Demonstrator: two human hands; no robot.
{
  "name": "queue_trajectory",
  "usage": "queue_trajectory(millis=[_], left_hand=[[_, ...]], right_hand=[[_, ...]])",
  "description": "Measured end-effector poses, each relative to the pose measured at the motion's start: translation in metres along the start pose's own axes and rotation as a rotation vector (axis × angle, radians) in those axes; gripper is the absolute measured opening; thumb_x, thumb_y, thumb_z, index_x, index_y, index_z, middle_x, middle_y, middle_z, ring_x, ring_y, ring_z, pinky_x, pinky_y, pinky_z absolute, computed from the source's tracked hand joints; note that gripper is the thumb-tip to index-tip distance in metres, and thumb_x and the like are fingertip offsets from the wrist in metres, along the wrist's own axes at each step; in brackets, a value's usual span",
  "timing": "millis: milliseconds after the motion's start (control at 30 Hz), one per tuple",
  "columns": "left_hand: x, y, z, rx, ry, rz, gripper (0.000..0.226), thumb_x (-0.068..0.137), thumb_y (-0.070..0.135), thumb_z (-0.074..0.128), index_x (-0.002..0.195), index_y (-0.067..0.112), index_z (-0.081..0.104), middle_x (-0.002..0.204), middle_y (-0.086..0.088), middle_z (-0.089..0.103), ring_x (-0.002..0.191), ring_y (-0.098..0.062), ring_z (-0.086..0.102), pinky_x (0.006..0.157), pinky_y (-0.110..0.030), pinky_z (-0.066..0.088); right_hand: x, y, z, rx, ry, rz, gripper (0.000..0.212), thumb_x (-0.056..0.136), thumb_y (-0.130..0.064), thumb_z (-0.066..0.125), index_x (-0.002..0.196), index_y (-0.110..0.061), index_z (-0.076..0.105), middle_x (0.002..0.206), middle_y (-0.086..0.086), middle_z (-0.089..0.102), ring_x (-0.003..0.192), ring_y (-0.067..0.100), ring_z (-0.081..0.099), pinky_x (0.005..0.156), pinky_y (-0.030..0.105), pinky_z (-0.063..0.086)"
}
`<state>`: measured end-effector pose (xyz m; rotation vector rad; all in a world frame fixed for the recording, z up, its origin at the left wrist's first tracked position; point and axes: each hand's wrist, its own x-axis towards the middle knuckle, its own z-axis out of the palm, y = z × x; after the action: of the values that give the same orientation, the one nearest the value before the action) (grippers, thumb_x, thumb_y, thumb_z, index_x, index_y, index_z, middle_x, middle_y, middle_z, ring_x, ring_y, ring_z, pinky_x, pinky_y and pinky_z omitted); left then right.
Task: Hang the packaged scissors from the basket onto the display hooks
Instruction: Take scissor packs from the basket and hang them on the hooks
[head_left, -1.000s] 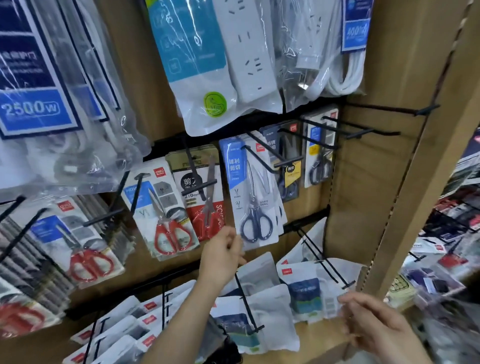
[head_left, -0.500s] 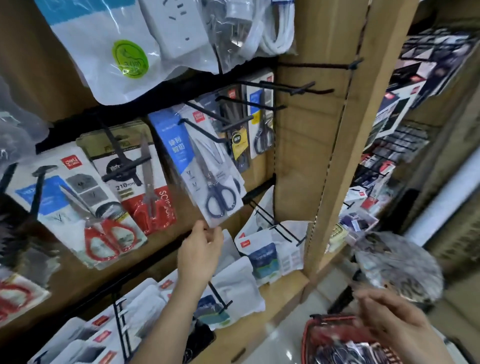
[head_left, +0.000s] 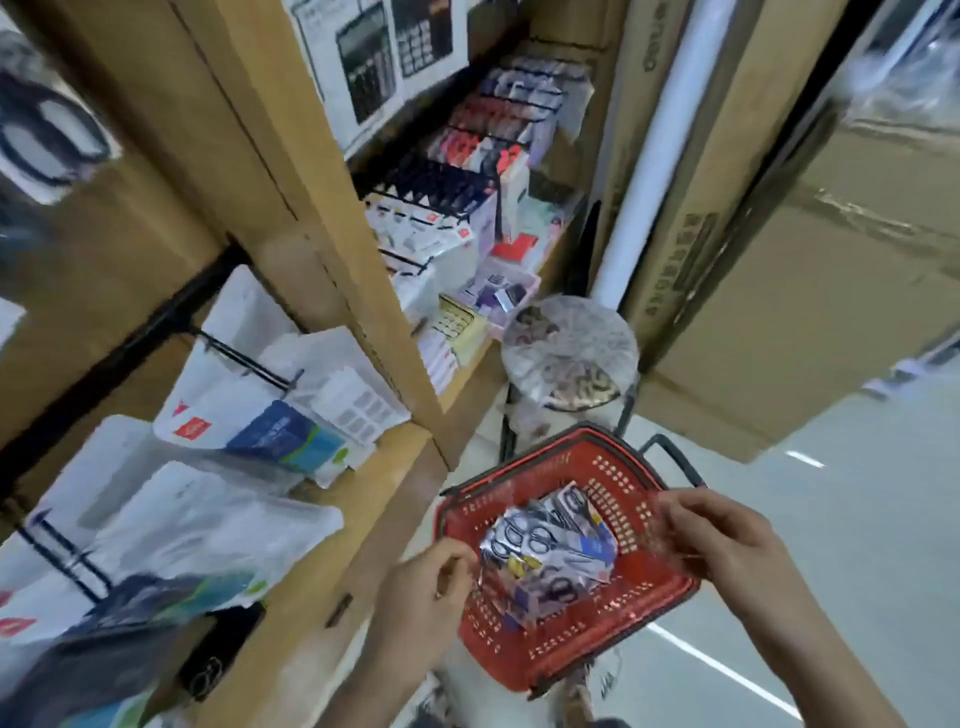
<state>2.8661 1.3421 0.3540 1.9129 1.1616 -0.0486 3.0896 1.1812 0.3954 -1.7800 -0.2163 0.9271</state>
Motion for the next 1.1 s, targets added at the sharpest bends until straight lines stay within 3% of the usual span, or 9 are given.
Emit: queue_trajectory(millis=[233, 433, 567, 667, 767, 833, 933, 1033, 1100], left_hand=[[0.074, -0.033, 0.148, 0.082, -0.224, -0.102, 0.024, 0.095, 0.024, 0.059, 0.080, 0.043, 0.058, 0.093, 0.016, 0.069, 0.083, 0.000, 0.063, 0.069, -0.015, 0.047], [0.189, -0.125, 0.266, 0.156, -0.302, -0.129, 0.022, 0.096, 0.019, 0.057, 0.089, 0.038, 0.064, 0.089, 0.017, 0.069, 0.086, -0.006, 0.064, 0.078, -0.022, 0.050], [0.274, -0.204, 0.333, 0.326, -0.325, -0.071, 0.020, 0.092, 0.012, 0.059, 0.107, 0.019, 0.069, 0.106, 0.000, 0.071, 0.098, -0.021, 0.065, 0.085, -0.031, 0.049], [0.332, -0.247, 0.369, 0.428, -0.335, 0.008, 0.031, 0.089, 0.012, 0.061, 0.119, 0.016, 0.065, 0.118, -0.007, 0.067, 0.111, -0.027, 0.061, 0.095, -0.035, 0.047], [0.382, -0.274, 0.398, 0.542, -0.349, 0.155, 0.041, 0.088, 0.017, 0.060, 0.129, 0.012, 0.057, 0.130, -0.010, 0.059, 0.122, -0.030, 0.053, 0.103, -0.039, 0.043], [0.408, -0.287, 0.417, 0.707, -0.419, 0.276, 0.053, 0.088, 0.026, 0.058, 0.138, 0.012, 0.047, 0.144, -0.008, 0.048, 0.131, -0.027, 0.044, 0.110, -0.041, 0.037], [0.433, -0.295, 0.434, 0.894, -0.572, 0.284, 0.075, 0.089, 0.037, 0.055, 0.153, 0.014, 0.022, 0.161, -0.006, 0.021, 0.146, -0.025, 0.022, 0.118, -0.044, 0.025], [0.446, -0.294, 0.433, 0.960, -0.655, 0.254, 0.091, 0.085, 0.039, 0.064, 0.156, 0.020, 0.009, 0.162, -0.002, 0.018, 0.145, -0.027, 0.023, 0.115, -0.045, 0.027], [0.446, -0.295, 0.428, 1.030, -0.657, 0.269, 0.096, 0.082, 0.032, 0.070, 0.155, 0.024, 0.009, 0.159, -0.003, 0.023, 0.141, -0.028, 0.030, 0.109, -0.044, 0.029]], right_hand=[[0.079, 0.133, -0.059, 0.038, 0.176, 0.269, 0.015, 0.098, -0.007, 0.054, 0.098, -0.002, 0.068, 0.086, 0.022, 0.072, 0.075, 0.029, 0.066, 0.068, 0.036, 0.051], [0.184, 0.286, -0.010, 0.152, 0.202, 0.423, 0.015, 0.097, -0.004, 0.055, 0.092, -0.009, 0.068, 0.072, 0.003, 0.070, 0.058, 0.009, 0.065, 0.057, 0.023, 0.053], [0.254, 0.382, 0.039, 0.252, 0.194, 0.488, 0.020, 0.098, 0.002, 0.048, 0.092, -0.011, 0.062, 0.065, -0.005, 0.068, 0.053, 0.007, 0.061, 0.049, 0.020, 0.050], [0.298, 0.438, 0.070, 0.221, 0.194, 0.512, 0.021, 0.100, -0.002, 0.049, 0.089, -0.017, 0.059, 0.079, 0.002, 0.066, 0.062, 0.013, 0.061, 0.054, 0.026, 0.052], [0.331, 0.484, 0.092, -0.088, 0.124, 0.418, 0.017, 0.096, -0.006, 0.054, 0.103, -0.020, 0.062, 0.103, 0.007, 0.065, 0.092, 0.026, 0.063, 0.083, 0.037, 0.049], [0.355, 0.511, 0.102, -0.459, -0.009, 0.278, 0.036, 0.092, -0.005, 0.057, 0.127, -0.010, 0.056, 0.123, 0.012, 0.063, 0.115, 0.031, 0.058, 0.096, 0.032, 0.038], [0.389, 0.541, 0.114, -0.718, -0.203, 0.132, 0.063, 0.085, -0.006, 0.061, 0.144, -0.004, 0.040, 0.142, 0.018, 0.048, 0.134, 0.038, 0.041, 0.109, 0.037, 0.031], [0.407, 0.557, 0.120, -0.942, -0.268, 0.195, 0.073, 0.087, -0.019, 0.060, 0.152, -0.019, 0.026, 0.149, 0.008, 0.035, 0.141, 0.032, 0.026, 0.109, 0.048, 0.038], [0.408, 0.553, 0.120, -1.111, -0.326, 0.294, 0.072, 0.085, -0.028, 0.066, 0.148, -0.025, 0.032, 0.144, 0.004, 0.037, 0.138, 0.029, 0.028, 0.103, 0.050, 0.039]])
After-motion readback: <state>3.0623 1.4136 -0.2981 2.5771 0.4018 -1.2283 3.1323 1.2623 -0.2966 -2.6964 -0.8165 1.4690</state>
